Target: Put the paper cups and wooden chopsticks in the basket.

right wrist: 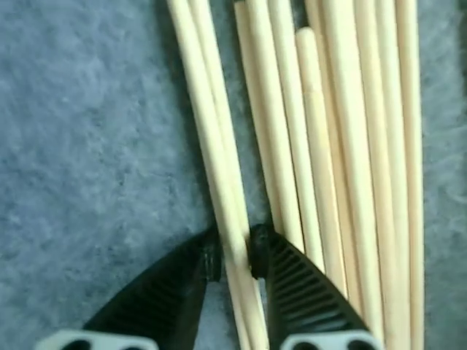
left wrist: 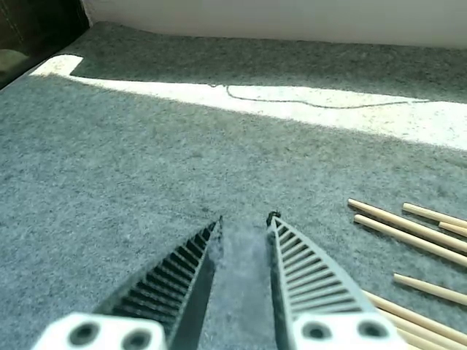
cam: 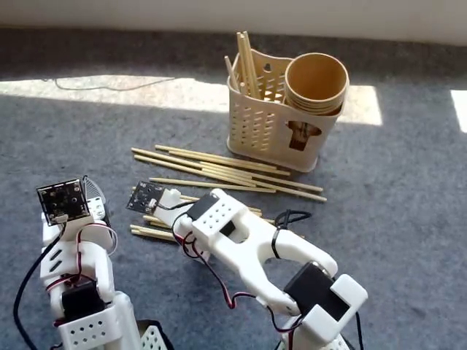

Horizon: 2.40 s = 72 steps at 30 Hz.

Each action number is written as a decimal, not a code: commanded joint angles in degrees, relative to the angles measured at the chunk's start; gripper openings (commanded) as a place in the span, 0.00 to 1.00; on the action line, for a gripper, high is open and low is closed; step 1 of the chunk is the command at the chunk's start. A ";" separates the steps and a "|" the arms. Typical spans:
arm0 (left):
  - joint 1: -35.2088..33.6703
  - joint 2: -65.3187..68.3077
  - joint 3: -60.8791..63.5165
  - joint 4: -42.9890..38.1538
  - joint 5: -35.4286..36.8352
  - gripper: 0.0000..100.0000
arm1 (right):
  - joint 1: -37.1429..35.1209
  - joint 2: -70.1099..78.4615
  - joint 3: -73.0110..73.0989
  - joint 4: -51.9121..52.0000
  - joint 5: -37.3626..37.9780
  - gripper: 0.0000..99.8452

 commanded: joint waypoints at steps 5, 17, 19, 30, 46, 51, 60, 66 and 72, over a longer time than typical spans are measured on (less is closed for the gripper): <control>-0.40 -0.40 -0.31 -0.18 0.26 0.11 | -2.24 0.40 0.48 2.86 1.58 0.00; -0.40 -0.40 -0.31 -0.18 0.26 0.11 | -1.80 -3.82 0.31 7.43 1.49 0.01; -0.40 -0.40 -0.31 -0.18 0.26 0.11 | -0.66 -7.60 0.48 7.43 1.49 0.01; -0.40 -0.40 -0.31 -0.18 0.26 0.11 | 7.34 -22.99 0.75 9.98 -0.53 0.01; -0.40 -0.40 -0.31 -0.18 0.26 0.11 | 12.88 -37.32 0.75 2.42 -10.29 0.01; -0.40 -0.40 -0.31 -0.18 0.26 0.11 | 12.70 -36.97 2.24 0.13 -11.34 0.01; -0.40 -0.40 -0.31 -0.18 0.26 0.11 | 12.62 -37.41 17.19 -23.78 -11.34 0.01; -0.40 -0.40 -0.31 -0.18 0.26 0.11 | 12.62 -37.58 18.77 -26.51 -11.34 0.01; -0.40 -0.40 -0.31 -0.18 0.26 0.11 | 12.53 -38.55 12.18 -26.86 -11.34 0.01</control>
